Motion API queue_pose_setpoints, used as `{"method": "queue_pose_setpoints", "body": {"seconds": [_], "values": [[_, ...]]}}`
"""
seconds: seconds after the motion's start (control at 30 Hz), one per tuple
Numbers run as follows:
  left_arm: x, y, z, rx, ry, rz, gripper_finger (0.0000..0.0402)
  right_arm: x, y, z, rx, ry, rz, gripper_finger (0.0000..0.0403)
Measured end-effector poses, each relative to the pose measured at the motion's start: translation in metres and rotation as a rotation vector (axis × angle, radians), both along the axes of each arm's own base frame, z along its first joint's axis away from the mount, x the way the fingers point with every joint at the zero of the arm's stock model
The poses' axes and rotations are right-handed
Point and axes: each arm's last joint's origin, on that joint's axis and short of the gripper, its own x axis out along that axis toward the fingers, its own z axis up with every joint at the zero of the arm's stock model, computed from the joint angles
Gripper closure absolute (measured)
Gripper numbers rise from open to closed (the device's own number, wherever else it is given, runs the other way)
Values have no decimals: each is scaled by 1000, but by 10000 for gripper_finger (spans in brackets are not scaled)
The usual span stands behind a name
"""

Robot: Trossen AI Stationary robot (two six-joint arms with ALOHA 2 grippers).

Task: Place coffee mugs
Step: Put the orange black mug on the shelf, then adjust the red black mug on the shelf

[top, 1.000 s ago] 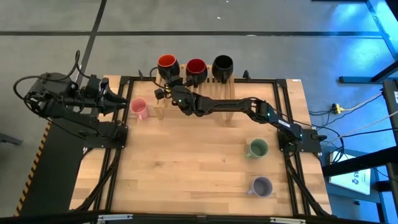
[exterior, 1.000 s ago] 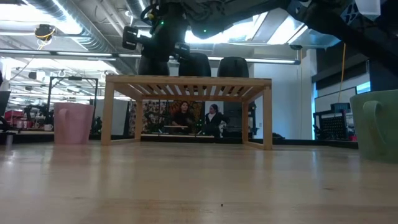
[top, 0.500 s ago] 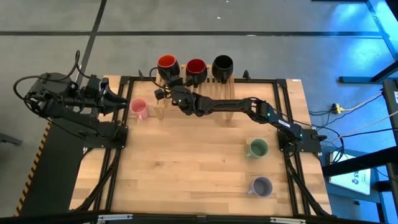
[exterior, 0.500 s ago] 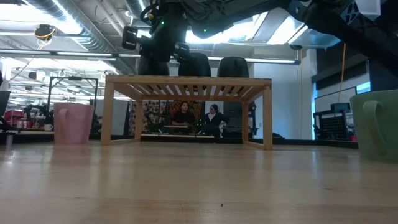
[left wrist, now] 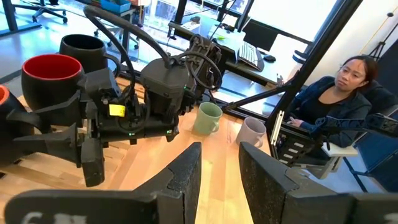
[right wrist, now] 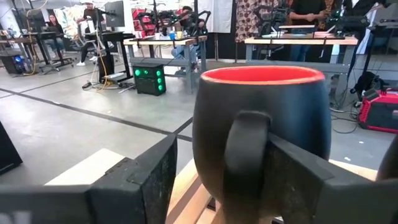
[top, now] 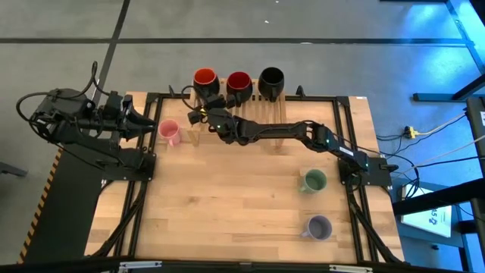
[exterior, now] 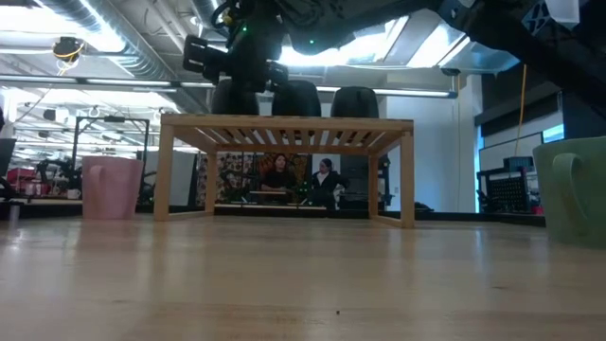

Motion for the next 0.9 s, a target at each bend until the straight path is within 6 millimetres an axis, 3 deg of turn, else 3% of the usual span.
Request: {"method": "queue_pose_setpoints", "body": {"seconds": [0.47,0.67,0.77,0.9], "values": [[0,0,0,-1,0,0,299,4,28,10,-21,-17,38,181],[0,0,-1,1,6,0,299,1,63,66,-80,-26,101,181],[0,0,-2,4,20,0,299,-18,76,94,-70,-83,109,181],[-1,0,-4,4,40,-15,299,-47,81,130,-36,-34,80,181]]}}
